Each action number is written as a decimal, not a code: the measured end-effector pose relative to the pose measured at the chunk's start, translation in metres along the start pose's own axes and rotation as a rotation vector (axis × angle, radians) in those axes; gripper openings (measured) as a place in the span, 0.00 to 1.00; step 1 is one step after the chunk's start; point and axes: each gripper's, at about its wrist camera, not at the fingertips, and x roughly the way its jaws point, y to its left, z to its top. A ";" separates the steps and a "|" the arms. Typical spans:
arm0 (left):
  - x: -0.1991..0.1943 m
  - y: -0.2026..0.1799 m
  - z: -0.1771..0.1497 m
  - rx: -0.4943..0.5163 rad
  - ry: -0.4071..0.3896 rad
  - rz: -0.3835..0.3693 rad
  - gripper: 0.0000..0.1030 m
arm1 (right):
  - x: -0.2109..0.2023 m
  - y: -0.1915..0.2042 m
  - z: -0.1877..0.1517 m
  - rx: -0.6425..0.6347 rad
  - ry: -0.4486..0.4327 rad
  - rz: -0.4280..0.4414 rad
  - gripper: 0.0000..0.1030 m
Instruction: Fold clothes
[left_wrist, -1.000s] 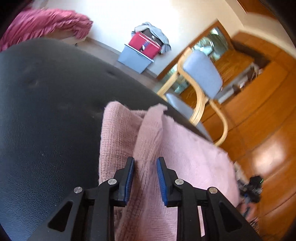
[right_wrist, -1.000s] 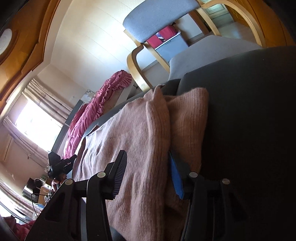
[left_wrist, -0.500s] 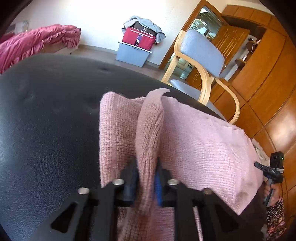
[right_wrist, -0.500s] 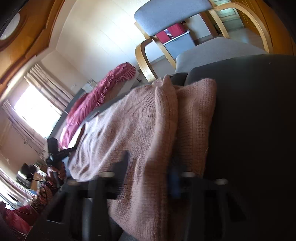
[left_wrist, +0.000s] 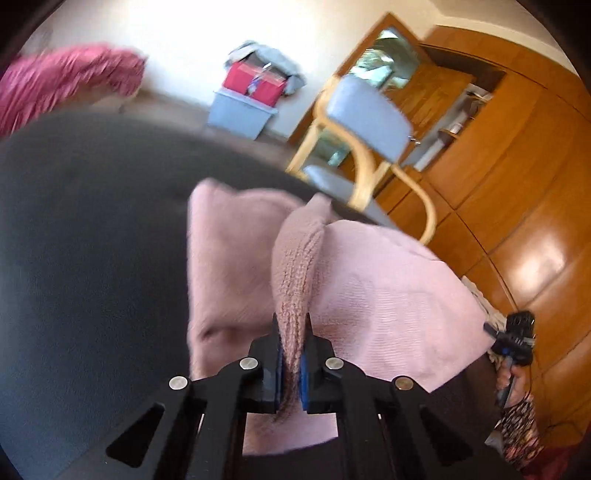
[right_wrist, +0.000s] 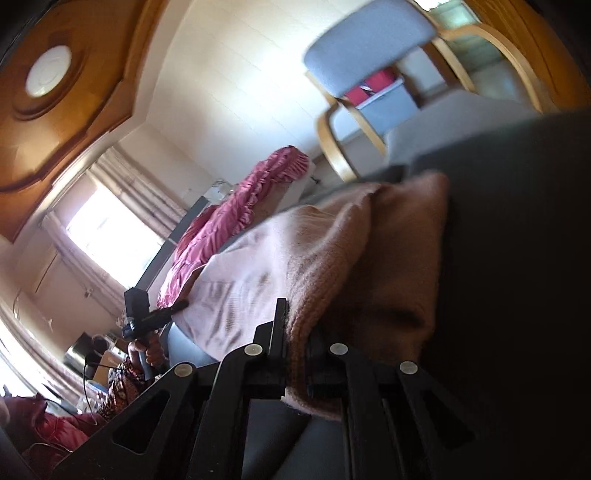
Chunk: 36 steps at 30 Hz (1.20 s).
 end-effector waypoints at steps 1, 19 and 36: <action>0.004 0.009 -0.005 -0.025 0.011 0.010 0.05 | 0.002 -0.010 -0.004 0.035 0.006 -0.011 0.07; 0.007 0.024 -0.035 -0.076 -0.006 -0.084 0.24 | 0.003 -0.002 -0.035 -0.080 0.120 -0.105 0.19; -0.020 0.038 -0.039 -0.094 0.054 0.002 0.13 | -0.039 -0.011 -0.064 -0.049 0.116 -0.137 0.08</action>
